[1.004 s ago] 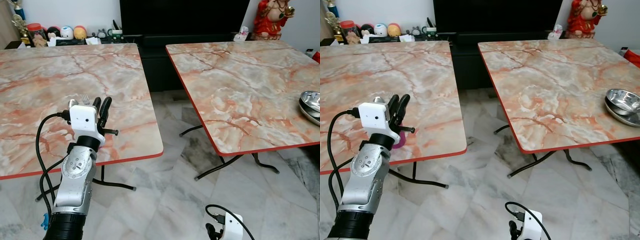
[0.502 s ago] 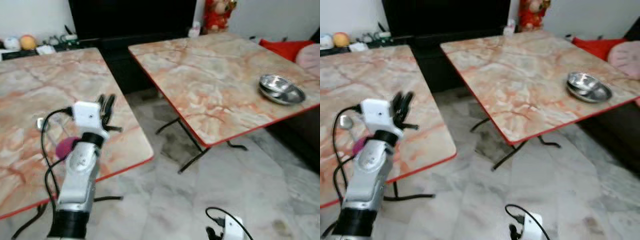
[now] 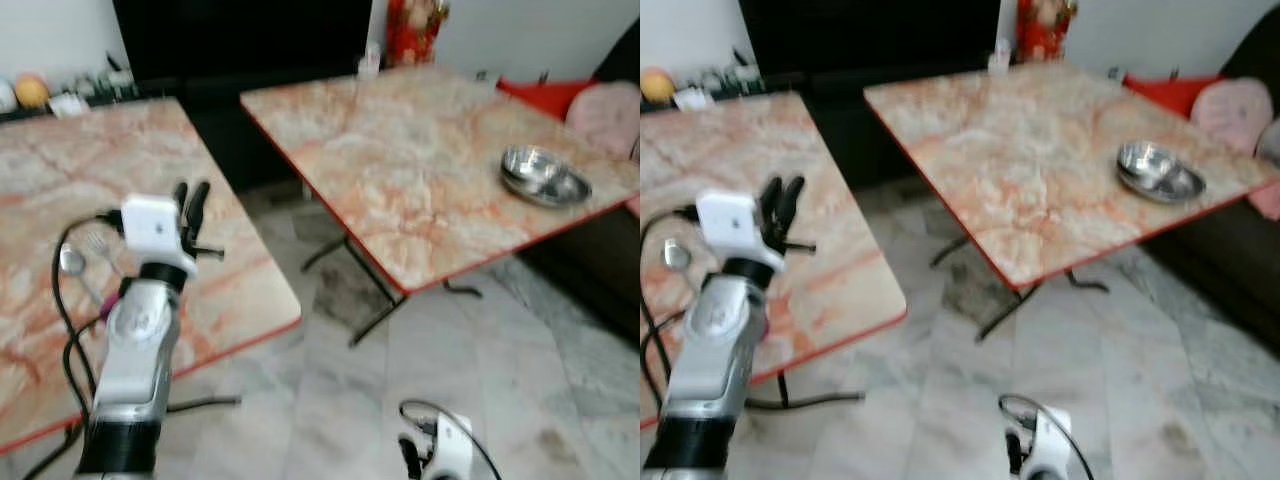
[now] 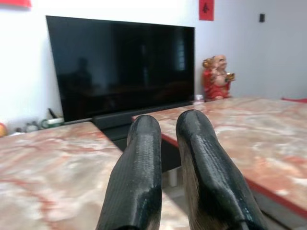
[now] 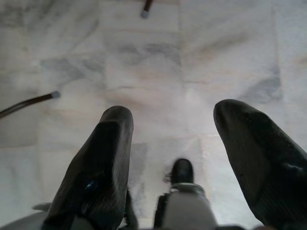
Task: Setting the table
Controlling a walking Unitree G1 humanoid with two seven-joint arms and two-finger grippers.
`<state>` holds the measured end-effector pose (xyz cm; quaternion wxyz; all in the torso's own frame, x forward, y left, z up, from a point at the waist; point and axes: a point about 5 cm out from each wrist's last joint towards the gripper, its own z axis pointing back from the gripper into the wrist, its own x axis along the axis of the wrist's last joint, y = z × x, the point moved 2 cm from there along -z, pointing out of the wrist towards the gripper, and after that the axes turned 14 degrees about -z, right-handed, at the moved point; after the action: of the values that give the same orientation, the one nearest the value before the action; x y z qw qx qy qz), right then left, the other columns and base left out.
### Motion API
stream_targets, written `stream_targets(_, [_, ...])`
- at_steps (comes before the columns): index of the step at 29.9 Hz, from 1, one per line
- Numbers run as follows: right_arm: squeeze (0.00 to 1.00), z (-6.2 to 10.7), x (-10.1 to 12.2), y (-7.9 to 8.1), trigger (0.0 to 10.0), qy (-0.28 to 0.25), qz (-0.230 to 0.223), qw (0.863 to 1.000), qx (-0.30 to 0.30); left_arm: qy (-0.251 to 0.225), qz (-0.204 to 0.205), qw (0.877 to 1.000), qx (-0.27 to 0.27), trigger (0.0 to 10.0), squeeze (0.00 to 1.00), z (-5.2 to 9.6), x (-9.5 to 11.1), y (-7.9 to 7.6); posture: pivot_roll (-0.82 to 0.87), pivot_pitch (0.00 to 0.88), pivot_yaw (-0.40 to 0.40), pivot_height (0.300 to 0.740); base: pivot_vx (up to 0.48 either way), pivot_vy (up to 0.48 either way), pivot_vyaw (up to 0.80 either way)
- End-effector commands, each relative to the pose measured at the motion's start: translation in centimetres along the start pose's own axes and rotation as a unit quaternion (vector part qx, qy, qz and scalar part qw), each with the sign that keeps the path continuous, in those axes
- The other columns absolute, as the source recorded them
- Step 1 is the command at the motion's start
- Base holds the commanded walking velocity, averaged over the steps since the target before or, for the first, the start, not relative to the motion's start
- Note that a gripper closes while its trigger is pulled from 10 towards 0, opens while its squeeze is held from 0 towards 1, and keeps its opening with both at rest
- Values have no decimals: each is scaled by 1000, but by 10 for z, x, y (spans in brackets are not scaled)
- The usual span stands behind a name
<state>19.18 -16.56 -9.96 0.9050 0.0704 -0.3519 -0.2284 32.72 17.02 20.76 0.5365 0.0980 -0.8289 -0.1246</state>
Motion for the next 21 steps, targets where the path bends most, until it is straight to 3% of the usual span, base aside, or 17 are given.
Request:
stream_targets(1, [0, 1, 0, -5, 10000, 0, -2, 1000, -9, -3, 0, 1000, -7, 10000, 0, -1, 3, -2, 156, 0, -43, 740, 0, 0, 0])
stream_targets(21, [0, 1, 0, -4, 10000, 0, -3, 1000, -7, 0, 7, 1000, -19, 10000, 0, 1, 2, -7, 158, 0, -40, 740, 0, 0, 0])
